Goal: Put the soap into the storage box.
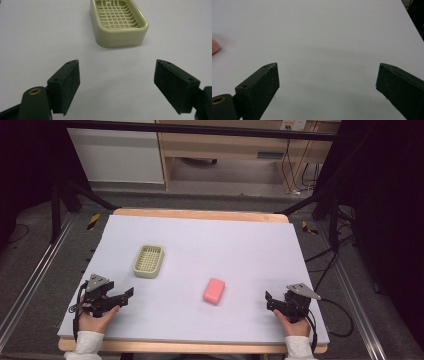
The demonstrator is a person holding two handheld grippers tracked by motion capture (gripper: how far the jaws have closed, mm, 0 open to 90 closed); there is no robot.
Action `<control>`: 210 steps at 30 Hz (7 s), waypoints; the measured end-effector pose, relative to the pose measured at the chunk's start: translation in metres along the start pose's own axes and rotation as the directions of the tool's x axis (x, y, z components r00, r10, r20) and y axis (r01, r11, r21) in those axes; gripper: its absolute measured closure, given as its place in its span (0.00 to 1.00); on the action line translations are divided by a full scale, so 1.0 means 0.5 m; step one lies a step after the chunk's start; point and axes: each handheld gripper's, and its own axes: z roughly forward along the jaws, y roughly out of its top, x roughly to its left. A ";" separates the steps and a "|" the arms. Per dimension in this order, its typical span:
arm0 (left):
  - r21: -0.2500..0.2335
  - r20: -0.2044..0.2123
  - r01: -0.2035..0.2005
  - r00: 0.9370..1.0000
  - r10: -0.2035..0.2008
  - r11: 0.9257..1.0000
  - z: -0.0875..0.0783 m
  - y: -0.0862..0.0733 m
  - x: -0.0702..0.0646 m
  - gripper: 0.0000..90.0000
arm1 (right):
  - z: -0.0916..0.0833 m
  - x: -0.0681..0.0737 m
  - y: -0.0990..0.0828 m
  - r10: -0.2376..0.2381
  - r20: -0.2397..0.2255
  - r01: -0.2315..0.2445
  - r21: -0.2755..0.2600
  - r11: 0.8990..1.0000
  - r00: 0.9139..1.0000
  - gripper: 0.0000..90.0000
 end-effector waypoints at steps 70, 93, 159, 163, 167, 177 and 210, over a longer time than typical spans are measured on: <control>-0.007 0.116 -0.166 0.979 0.166 0.986 0.045 0.059 -0.180 0.30 | 0.003 0.004 -0.004 -0.004 -0.014 0.004 0.021 1.000 1.000 0.05; -0.007 0.167 -0.206 0.965 0.205 0.978 0.067 0.101 -0.246 0.30 | 0.003 0.005 -0.004 -0.006 -0.013 0.006 0.025 1.000 1.000 0.06; 0.077 0.268 -0.319 0.919 0.288 0.945 0.184 0.173 -0.445 0.31 | 0.005 0.006 -0.002 0.002 -0.027 -0.001 0.034 0.999 1.000 0.06; 0.092 0.266 -0.325 0.919 0.291 0.941 0.196 0.170 -0.456 0.30 | 0.005 0.007 -0.002 0.002 -0.028 -0.001 0.034 0.999 1.000 0.06; 0.111 0.269 -0.336 0.916 0.297 0.935 0.210 0.164 -0.465 0.30 | 0.005 0.008 -0.002 0.001 -0.030 0.000 0.036 0.999 1.000 0.06; 0.148 0.257 -0.338 0.921 0.294 0.929 0.236 0.154 -0.475 0.30 | 0.006 0.007 -0.002 -0.002 -0.030 0.003 0.037 0.999 1.000 0.06; 0.239 0.261 -0.331 0.927 0.268 0.913 0.270 0.128 -0.473 0.34 | 0.009 0.010 -0.003 -0.006 -0.042 0.008 0.049 0.999 0.999 0.06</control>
